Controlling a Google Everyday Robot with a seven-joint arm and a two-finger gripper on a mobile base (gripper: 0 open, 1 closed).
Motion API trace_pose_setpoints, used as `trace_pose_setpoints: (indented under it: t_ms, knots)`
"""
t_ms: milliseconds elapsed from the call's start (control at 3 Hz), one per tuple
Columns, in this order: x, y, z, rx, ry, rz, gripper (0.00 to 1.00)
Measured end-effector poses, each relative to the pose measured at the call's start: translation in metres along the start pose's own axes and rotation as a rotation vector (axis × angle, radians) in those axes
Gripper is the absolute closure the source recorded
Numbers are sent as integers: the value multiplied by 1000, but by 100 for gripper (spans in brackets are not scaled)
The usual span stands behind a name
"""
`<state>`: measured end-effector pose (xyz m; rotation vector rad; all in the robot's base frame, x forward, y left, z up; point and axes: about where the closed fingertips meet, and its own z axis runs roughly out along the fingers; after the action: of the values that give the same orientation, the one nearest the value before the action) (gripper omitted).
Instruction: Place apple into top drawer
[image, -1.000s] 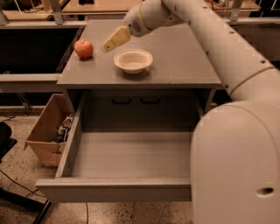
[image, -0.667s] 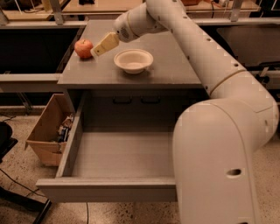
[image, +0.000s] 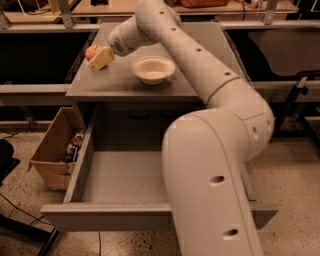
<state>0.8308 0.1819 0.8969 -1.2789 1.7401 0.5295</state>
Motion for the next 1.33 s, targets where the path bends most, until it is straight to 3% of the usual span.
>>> trace_pose_setpoints:
  t_ms: [333, 667, 1000, 1333]
  knots:
    - [-10, -4, 39, 19, 25, 1, 0]
    - [-19, -18, 55, 53, 15, 14, 0]
    - [-19, -42, 62, 127, 24, 42, 0]
    - [-12, -54, 65, 168, 46, 68, 0]
